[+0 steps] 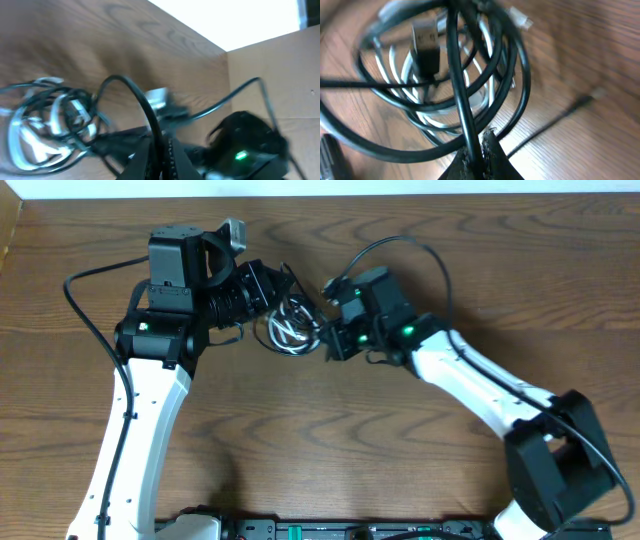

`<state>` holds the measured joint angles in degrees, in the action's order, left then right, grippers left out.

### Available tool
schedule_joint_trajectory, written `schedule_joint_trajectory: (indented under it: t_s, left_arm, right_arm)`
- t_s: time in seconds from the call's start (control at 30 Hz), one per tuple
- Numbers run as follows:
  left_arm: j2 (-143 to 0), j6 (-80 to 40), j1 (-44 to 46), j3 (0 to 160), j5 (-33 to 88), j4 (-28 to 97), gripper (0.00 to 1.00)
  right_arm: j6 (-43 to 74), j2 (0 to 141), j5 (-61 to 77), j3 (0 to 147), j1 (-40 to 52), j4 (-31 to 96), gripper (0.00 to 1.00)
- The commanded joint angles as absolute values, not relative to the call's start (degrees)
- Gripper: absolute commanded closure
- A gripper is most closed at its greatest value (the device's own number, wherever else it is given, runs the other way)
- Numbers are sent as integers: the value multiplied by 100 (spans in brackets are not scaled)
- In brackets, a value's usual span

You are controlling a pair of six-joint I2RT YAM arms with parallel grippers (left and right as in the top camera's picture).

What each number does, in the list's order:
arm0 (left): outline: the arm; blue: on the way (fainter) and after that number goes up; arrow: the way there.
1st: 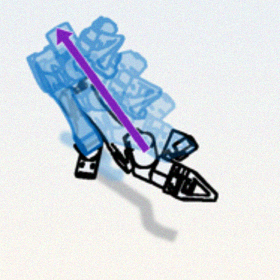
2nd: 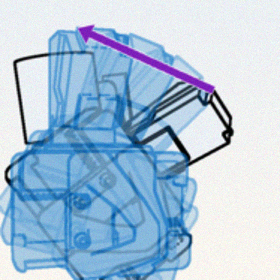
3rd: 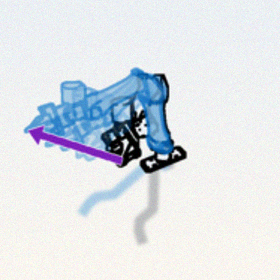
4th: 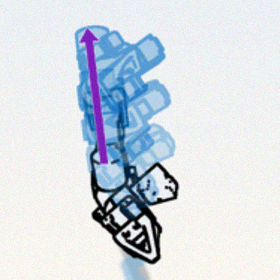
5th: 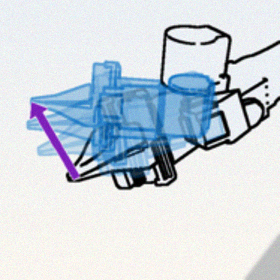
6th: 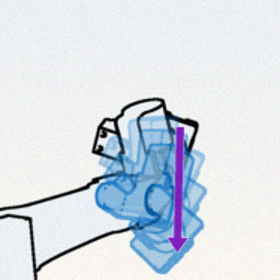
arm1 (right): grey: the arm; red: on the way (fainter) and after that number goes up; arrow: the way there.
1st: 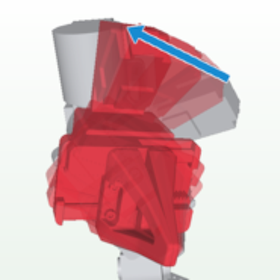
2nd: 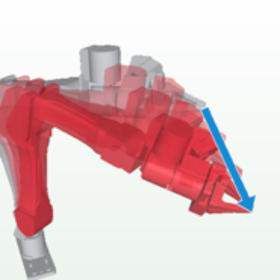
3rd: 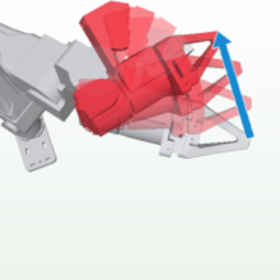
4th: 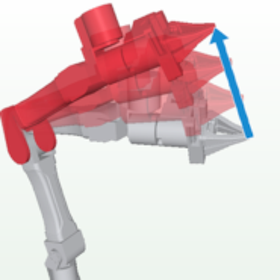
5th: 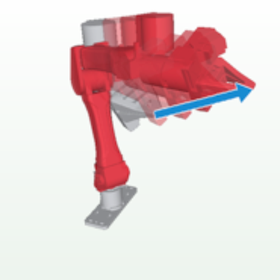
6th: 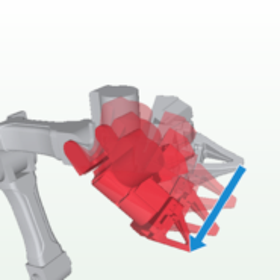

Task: Untangle cables

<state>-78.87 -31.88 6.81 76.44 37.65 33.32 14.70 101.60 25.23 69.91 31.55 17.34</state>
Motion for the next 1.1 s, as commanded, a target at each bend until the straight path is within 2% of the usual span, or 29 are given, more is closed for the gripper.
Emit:
schedule_joint_trajectory:
  t_s: [0.0,0.33,0.63,0.73,0.83,0.93,1.07]
  left_arm:
    - [-7887,-3061,683,7747,3326,3588,92]
    - [-8250,-2027,685,7732,3122,4718,92]
    - [-8989,-1575,982,7710,3120,5234,91]
    - [-9223,-1500,1149,7710,3004,5227,71]
    - [-9448,-1503,1238,7710,2840,5229,57]
    - [-9629,-1500,1247,7710,2842,5225,50]
    - [-9810,-1500,1247,7710,2842,5221,49]
  right_arm:
    - [1629,9566,2602,6997,2884,2123,99]
    - [1455,9091,2388,6995,2095,4333,99]
    - [1365,9102,2394,6995,1802,4764,99]
    - [1365,9102,2432,6995,1774,4783,99]
    - [1365,9102,2491,6997,1693,4851,99]
    - [1365,9102,2755,6997,1562,4875,99]
    - [1363,9102,3269,6997,1326,4875,99]
